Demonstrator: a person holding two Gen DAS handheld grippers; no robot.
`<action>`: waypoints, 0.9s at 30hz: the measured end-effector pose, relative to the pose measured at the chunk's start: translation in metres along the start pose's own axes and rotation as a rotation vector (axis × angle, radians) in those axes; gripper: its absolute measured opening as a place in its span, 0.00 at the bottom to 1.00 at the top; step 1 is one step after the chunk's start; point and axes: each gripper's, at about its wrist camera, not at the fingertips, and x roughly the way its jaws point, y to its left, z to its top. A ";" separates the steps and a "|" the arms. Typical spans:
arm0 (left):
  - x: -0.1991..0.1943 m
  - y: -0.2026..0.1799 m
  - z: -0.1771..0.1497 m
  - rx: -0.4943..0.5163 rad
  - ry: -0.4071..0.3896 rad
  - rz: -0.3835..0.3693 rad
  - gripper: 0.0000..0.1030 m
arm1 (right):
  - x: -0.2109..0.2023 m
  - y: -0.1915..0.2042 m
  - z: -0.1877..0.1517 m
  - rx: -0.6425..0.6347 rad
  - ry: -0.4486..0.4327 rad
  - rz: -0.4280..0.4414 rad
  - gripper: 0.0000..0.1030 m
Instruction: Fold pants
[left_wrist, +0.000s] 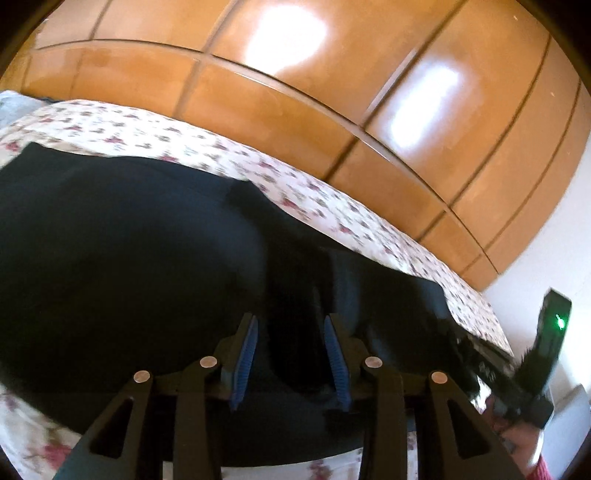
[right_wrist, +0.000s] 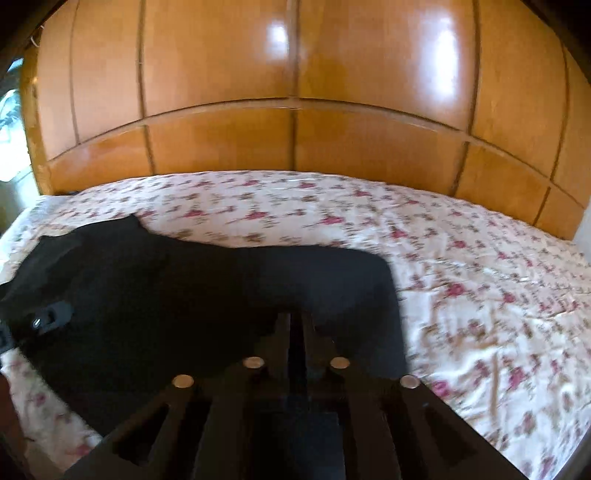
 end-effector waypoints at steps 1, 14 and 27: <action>-0.004 0.005 0.001 -0.014 -0.008 0.007 0.37 | -0.001 0.007 -0.002 -0.005 0.004 0.022 0.22; -0.070 0.081 0.002 -0.212 -0.152 0.205 0.48 | 0.011 0.043 -0.019 -0.080 0.003 0.019 0.40; -0.124 0.142 -0.023 -0.483 -0.284 0.220 0.59 | 0.011 0.041 -0.021 -0.071 -0.016 0.021 0.40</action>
